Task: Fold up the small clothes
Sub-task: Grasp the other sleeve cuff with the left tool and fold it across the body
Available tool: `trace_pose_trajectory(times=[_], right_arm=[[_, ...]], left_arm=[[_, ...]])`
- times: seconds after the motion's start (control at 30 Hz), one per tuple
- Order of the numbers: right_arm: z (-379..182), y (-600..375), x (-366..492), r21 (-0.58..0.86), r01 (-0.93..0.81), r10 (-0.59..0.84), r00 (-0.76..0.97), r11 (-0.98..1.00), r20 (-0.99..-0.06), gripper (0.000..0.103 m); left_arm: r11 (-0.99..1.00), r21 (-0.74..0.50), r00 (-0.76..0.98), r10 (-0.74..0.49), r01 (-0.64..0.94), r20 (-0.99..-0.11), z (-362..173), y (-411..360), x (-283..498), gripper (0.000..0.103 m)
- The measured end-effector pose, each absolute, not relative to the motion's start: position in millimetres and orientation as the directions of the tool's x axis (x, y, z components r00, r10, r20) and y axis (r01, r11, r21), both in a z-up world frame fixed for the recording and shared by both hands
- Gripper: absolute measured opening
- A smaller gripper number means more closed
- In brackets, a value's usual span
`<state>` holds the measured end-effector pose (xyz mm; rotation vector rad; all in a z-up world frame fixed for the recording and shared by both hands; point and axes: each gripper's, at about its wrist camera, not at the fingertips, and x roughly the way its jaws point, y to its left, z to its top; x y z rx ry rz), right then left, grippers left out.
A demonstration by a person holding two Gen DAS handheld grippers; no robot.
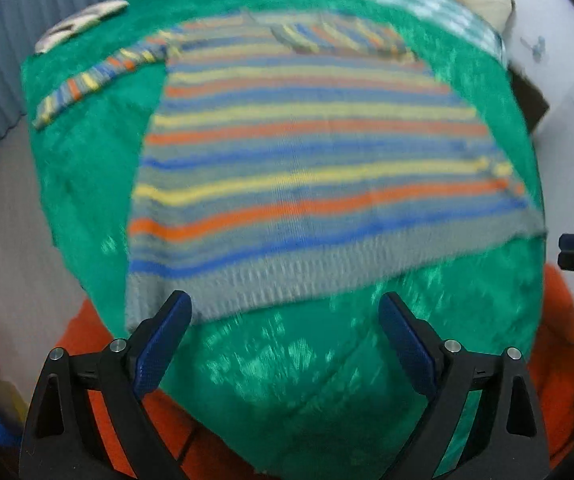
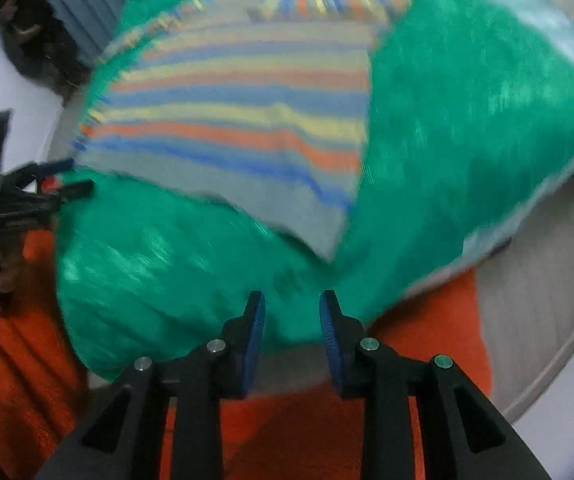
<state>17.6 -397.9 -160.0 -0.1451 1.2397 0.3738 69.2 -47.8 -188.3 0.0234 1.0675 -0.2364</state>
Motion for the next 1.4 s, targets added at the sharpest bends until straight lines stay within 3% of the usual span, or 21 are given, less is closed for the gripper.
trace_pose_trajectory(times=[0.17,0.3,0.43,0.53,0.73,0.87,1.0,1.17,1.2,1.23,1.3,1.4], right_arm=[[-136.9,-353.4,44.8,0.155,-0.421,0.343,0.419,0.894,-0.841,0.036],[-204.8,-339.3,64.8,0.166,-0.408,0.289,0.261,0.898,-0.921,0.037],[-199.4,-338.9,36.6,0.275,-0.391,0.376,0.209,0.878,-0.903,0.037],[-180.1,-338.6,20.6,0.248,-0.392,0.371,0.275,0.886,-0.887,0.037],[-151.3,-340.7,16.1,0.25,-0.357,0.392,0.414,0.9,-0.822,0.045],[-153.5,-327.9,29.1,0.254,-0.363,0.395,0.393,0.896,-0.831,0.045],[-157.8,-316.8,31.8,0.256,-0.376,0.399,0.375,0.891,-0.836,0.045],[-168.8,-305.7,34.1,0.237,-0.401,0.387,0.351,0.885,-0.853,0.045],[-170.2,-306.2,33.7,0.241,-0.401,0.389,0.346,0.884,-0.854,0.045],[-171.4,-306.6,34.5,0.244,-0.401,0.392,0.342,0.883,-0.854,0.045],[-172.4,-309.6,35.9,0.246,-0.394,0.39,0.345,0.886,-0.854,0.045],[-168.9,-315.5,35.9,0.242,-0.384,0.388,0.368,0.891,-0.845,0.045]], left_arm=[[0.972,-0.108,0.489,-0.199,0.207,-0.849,-186.9,-54.8,89.9,0.096],[0.976,-0.111,0.361,-0.174,0.188,-0.916,-223.2,-48.8,93.3,0.096],[0.965,-0.116,0.353,-0.195,0.234,-0.915,-211.1,-36.9,57.1,0.097],[0.965,-0.165,0.357,-0.231,0.205,-0.905,-195.0,-15.5,53.2,0.097],[0.949,-0.314,0.502,-0.253,-0.038,-0.827,-153.1,82.3,132.1,0.097],[0.859,-0.423,0.572,-0.199,-0.289,-0.796,-164.5,167.7,217.4,0.097],[0.812,-0.428,0.543,-0.169,-0.397,-0.823,-189.3,215.6,283.2,0.095],[0.737,-0.442,0.516,-0.148,-0.512,-0.844,-218.6,240.5,317.6,0.077],[0.732,-0.445,0.511,-0.154,-0.516,-0.846,-222.4,240.4,321.3,0.065],[0.739,-0.438,0.501,-0.158,-0.511,-0.851,-223.7,239.5,325.6,0.034],[0.774,-0.383,0.474,-0.123,-0.504,-0.872,-217.2,231.6,329.6,0.003],[0.831,-0.286,0.463,-0.039,-0.477,-0.885,-191.3,215.3,331.5,0.003]])
